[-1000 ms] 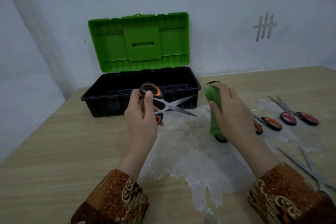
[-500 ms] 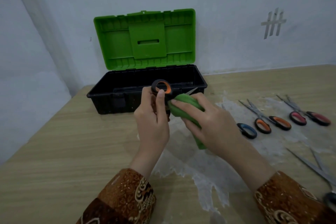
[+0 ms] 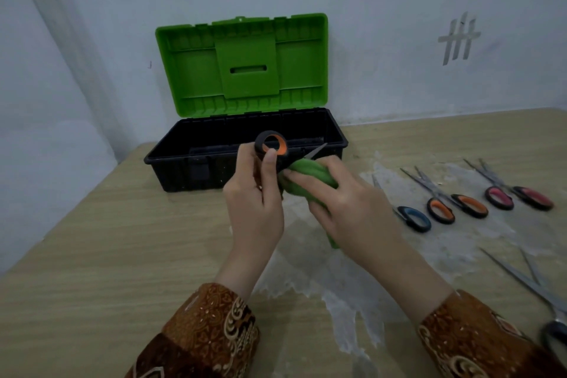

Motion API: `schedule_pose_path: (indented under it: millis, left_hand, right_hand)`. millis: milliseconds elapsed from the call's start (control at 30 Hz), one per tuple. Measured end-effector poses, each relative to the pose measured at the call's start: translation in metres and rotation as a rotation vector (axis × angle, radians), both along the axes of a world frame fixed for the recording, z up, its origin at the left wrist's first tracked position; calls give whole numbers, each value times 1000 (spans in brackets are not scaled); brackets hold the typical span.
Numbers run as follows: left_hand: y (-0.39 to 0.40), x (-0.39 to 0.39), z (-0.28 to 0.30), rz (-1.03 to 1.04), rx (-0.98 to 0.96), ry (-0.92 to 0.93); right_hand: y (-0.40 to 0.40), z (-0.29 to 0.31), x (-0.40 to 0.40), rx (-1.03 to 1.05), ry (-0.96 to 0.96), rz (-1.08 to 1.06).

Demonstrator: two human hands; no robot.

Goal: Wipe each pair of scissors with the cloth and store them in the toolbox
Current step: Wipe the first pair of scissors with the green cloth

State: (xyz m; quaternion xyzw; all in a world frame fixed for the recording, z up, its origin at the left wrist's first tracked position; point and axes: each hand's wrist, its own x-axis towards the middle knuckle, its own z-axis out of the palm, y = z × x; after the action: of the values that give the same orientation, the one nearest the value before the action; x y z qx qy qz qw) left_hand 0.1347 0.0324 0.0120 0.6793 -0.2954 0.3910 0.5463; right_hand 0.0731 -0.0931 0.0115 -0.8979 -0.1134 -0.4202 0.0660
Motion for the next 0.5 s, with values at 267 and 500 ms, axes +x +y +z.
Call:
schedule_pose_path:
  millis: [267, 500]
  left_hand:
    - [-3, -5, 5, -1, -82, 56]
    - [-1, -4, 7, -40, -192, 167]
  right_hand:
    - [1, 1, -3, 155, -126, -16]
    - [-16, -4, 7, 229, -54, -135]
